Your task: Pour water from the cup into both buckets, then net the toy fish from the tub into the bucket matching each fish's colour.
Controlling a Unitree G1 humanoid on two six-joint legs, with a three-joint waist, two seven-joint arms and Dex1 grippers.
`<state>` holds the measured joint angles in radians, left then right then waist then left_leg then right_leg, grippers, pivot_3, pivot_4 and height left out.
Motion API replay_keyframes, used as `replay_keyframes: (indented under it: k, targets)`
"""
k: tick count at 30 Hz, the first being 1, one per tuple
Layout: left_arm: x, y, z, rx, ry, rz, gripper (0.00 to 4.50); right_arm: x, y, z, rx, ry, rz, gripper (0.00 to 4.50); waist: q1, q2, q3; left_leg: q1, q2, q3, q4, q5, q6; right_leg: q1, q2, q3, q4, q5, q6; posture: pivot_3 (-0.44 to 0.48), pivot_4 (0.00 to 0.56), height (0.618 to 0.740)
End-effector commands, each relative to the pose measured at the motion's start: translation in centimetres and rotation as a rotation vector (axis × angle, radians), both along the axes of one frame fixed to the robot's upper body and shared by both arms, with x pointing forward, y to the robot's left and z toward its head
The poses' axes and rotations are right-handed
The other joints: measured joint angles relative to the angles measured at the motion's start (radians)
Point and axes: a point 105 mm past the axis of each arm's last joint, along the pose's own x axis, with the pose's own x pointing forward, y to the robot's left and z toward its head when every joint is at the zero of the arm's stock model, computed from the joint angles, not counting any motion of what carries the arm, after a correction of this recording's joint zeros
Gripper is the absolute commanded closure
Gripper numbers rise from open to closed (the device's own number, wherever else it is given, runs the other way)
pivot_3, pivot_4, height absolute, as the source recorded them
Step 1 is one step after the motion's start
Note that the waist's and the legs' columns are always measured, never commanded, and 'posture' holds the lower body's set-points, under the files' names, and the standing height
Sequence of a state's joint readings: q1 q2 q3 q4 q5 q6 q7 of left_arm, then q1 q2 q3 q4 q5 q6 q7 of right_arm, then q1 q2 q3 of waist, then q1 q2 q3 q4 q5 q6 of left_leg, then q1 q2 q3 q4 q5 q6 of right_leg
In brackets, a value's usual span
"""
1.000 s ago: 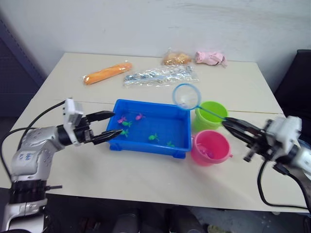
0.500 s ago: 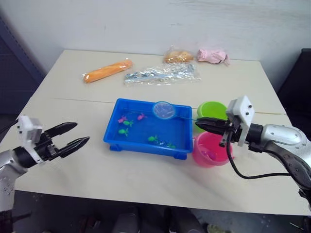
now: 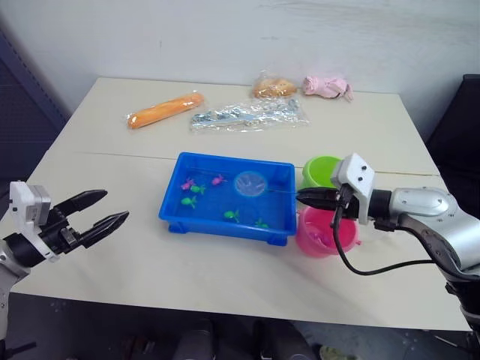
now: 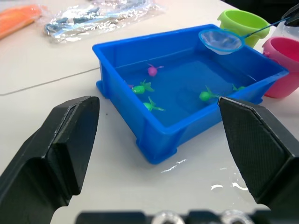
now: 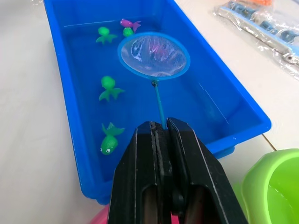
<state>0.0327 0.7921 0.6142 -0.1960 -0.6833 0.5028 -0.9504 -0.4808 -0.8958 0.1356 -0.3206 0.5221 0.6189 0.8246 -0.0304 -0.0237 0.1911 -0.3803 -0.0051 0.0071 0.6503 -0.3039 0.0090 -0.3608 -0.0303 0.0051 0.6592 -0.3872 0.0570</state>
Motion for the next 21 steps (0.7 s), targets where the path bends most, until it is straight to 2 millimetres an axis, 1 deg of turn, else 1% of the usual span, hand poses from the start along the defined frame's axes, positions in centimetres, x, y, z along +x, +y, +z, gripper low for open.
replay_keyframes:
  k: [1,6,8,9,10,15,21]
  targets:
    - [1.0,-1.2,1.6,0.053,-0.035,-0.071,0.14,1.1,1.4,0.3,-0.042,0.009,0.002,4.50,0.000,0.000,0.000,0.000,0.000,0.000,0.000,0.001,0.000,0.000,0.000,0.000,0.001,0.000,-0.001,0.000,0.150,0.740]
    - [2.2,-1.8,2.3,0.107,-0.035,-0.136,0.14,2.4,2.6,-0.3,-0.096,0.063,-0.008,4.50,-0.001,0.000,0.000,0.000,0.000,0.000,-0.002,0.001,0.000,-0.001,0.000,0.000,0.000,0.001,-0.002,0.000,0.150,0.740]
    - [2.5,-2.0,2.5,0.119,-0.040,-0.151,0.14,2.6,2.8,-0.6,-0.140,0.077,0.007,4.50,-0.001,0.000,0.000,-0.006,0.000,0.000,-0.002,0.001,0.000,-0.007,0.000,0.000,0.001,0.001,-0.002,0.000,0.150,0.740]
    - [2.5,-2.0,2.6,0.120,-0.041,-0.154,0.14,2.6,2.9,-0.8,-0.156,0.090,0.012,4.50,-0.001,0.000,0.000,-0.011,0.000,0.001,-0.001,0.003,-0.004,-0.013,0.000,0.000,0.002,0.001,-0.002,0.000,0.150,0.740]
    - [2.6,-2.0,2.6,0.124,-0.040,-0.158,0.14,2.7,3.0,-0.9,-0.167,0.094,0.022,4.50,-0.001,0.000,0.000,-0.014,0.000,0.001,0.001,0.005,-0.006,-0.016,0.000,0.000,0.004,0.001,-0.002,0.000,0.150,0.740]
    - [2.5,-1.8,2.5,0.128,-0.036,-0.159,0.14,3.8,3.9,-1.3,-0.204,0.112,0.019,4.50,-0.005,0.000,0.000,-0.016,0.000,0.001,0.001,0.005,-0.006,-0.016,0.001,0.000,0.004,0.001,-0.002,0.000,0.150,0.740]
    - [2.4,-1.6,2.2,0.130,-0.032,-0.148,0.14,5.4,5.3,-1.6,-0.174,0.087,-0.016,4.50,-0.003,0.000,0.000,-0.016,0.000,0.001,0.002,0.005,-0.005,-0.016,0.001,-0.001,0.005,0.001,-0.002,0.000,0.150,0.740]
